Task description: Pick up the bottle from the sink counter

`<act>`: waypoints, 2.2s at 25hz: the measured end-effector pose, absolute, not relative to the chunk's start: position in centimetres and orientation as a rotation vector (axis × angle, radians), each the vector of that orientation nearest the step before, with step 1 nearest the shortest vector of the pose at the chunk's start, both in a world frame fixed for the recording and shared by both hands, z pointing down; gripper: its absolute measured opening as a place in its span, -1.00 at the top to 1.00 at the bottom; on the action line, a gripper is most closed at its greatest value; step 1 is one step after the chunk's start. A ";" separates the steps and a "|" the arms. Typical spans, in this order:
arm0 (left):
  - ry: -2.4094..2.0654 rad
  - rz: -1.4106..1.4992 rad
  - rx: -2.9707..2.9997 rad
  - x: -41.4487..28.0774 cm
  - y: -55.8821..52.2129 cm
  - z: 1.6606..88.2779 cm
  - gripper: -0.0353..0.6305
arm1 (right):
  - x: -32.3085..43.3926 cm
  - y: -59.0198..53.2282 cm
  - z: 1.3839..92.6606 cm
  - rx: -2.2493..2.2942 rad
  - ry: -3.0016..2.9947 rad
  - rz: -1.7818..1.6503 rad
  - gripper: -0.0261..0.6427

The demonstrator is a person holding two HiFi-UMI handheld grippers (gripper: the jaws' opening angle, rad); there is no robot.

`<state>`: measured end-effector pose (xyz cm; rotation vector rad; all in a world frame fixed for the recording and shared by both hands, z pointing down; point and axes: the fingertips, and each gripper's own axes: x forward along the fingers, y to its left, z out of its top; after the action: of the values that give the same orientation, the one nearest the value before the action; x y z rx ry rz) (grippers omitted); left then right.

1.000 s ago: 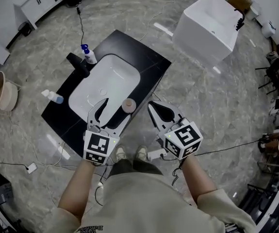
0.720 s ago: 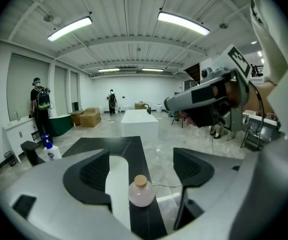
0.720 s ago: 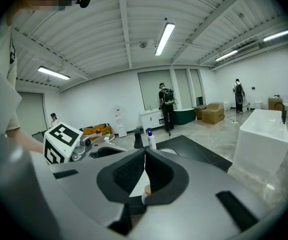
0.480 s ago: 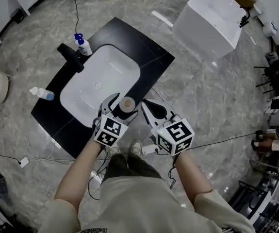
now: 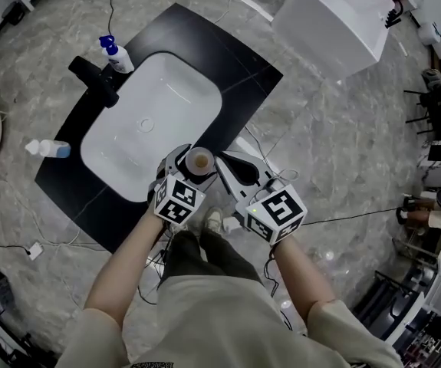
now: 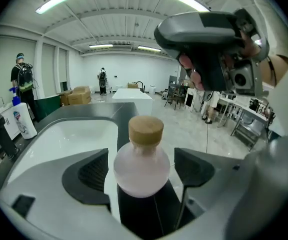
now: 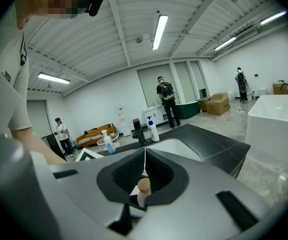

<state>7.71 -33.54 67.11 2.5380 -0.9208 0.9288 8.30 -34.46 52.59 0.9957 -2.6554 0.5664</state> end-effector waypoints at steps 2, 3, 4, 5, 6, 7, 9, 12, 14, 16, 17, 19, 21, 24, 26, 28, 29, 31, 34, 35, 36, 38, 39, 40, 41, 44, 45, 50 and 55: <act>-0.905 0.952 2.526 7.6 -33.5 68.4 -0.26 | 8.1 -34.6 53.4 0.989 -2.667 0.566 0.93; -0.897 0.960 2.514 7.6 -33.5 69.0 -0.26 | 8.0 -34.5 53.6 0.979 -2.679 0.567 0.93; -0.890 0.967 2.502 7.6 -33.5 69.5 -0.26 | 7.8 -34.4 53.9 0.967 -2.693 0.567 0.93; -0.884 0.973 2.493 7.6 -33.5 69.9 -0.26 | 7.7 -34.3 54.1 0.954 -2.707 0.567 0.93; -0.879 0.979 2.488 7.6 -33.5 70.3 -0.26 | 7.5 -34.2 54.4 0.945 -2.718 0.565 0.93; -0.875 0.981 2.489 7.7 -33.6 70.5 -0.26 | 7.4 -34.1 54.6 0.938 -2.726 0.561 0.93; -0.870 0.980 2.496 7.9 -33.7 70.8 -0.26 | 7.3 -33.9 55.1 0.929 -2.732 0.550 0.93; -0.865 0.970 2.506 8.2 -33.8 71.0 -0.26 | 7.1 -33.6 55.8 0.898 -2.727 0.514 0.92; -0.868 0.962 2.520 8.2 -33.8 71.0 -0.25 | 6.7 -33.3 56.4 0.852 -2.723 0.480 0.89; -0.873 0.949 2.533 8.2 -33.9 70.9 -0.26 | 6.4 -33.1 57.1 0.803 -2.709 0.442 0.60; -0.874 0.945 2.537 8.3 -34.0 70.9 -0.26 | 6.2 -33.1 57.5 0.781 -2.698 0.422 0.54; -0.867 0.945 2.541 8.3 -34.0 70.9 -0.26 | 5.8 -33.0 58.2 0.742 -2.676 0.378 0.50; -0.855 0.949 2.548 8.3 -34.0 70.9 -0.26 | 5.3 -32.9 58.9 0.704 -2.666 0.339 0.48; -0.829 0.957 2.564 8.3 -33.9 70.9 -0.26 | 4.7 -32.8 60.1 0.650 -2.656 0.303 0.43; -0.809 0.963 2.574 8.4 -33.9 71.0 -0.26 | 4.5 -32.9 61.1 0.635 -2.650 0.312 0.42; -0.788 0.967 2.585 8.4 -33.8 71.0 -0.26 | 4.4 -33.1 62.2 0.635 -2.642 0.336 0.42; -0.778 0.969 2.590 8.4 -33.8 71.0 -0.26 | 4.4 -33.2 62.7 0.637 -2.637 0.345 0.42; -0.762 0.972 2.600 8.4 -33.8 71.0 -0.26 | 4.4 -33.4 63.5 0.647 -2.638 0.361 0.42; -0.747 0.974 2.609 8.3 -33.8 71.0 -0.26 | 4.2 -33.6 63.7 0.664 -2.667 0.365 0.44; -0.743 0.976 2.612 8.3 -33.9 71.1 -0.26 | 4.1 -33.6 63.7 0.667 -2.672 0.357 0.44; -0.739 0.979 2.613 8.3 -33.9 71.0 -0.26 | 4.1 -33.7 63.7 0.669 -2.675 0.345 0.44; -0.732 0.989 2.611 8.2 -33.8 71.0 -0.26 | 4.0 -33.6 63.5 0.670 -2.676 0.311 0.46; -0.728 0.996 2.608 8.2 -33.7 71.0 -0.26 | 3.9 -33.5 63.5 0.667 -2.674 0.287 0.48; -0.722 1.003 2.605 8.1 -33.6 71.0 -0.26 | 3.9 -33.3 63.4 0.662 -2.671 0.264 0.51; -0.717 1.012 2.602 8.1 -33.5 71.0 -0.26 | 3.8 -33.2 63.3 0.657 -2.668 0.251 0.54; -0.699 1.034 2.597 7.9 -33.0 70.8 -0.26 | 3.7 -32.8 63.1 0.653 -2.677 0.277 0.56; -0.693 1.035 2.596 7.9 -32.8 70.5 -0.26 | 3.8 -32.7 62.8 0.655 -2.682 0.288 0.56; -0.669 1.008 2.605 8.2 -31.9 67.3 -0.26 | 4.0 -31.9 59.5 0.677 -2.712 0.297 0.56; -0.657 0.964 2.652 8.8 -30.8 61.5 -0.26 | 4.2 -30.7 53.8 0.698 -2.728 0.255 0.56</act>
<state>8.76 -30.77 61.49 2.6524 -0.6565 0.9637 4.20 -30.67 53.81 0.6984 -2.7279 0.2553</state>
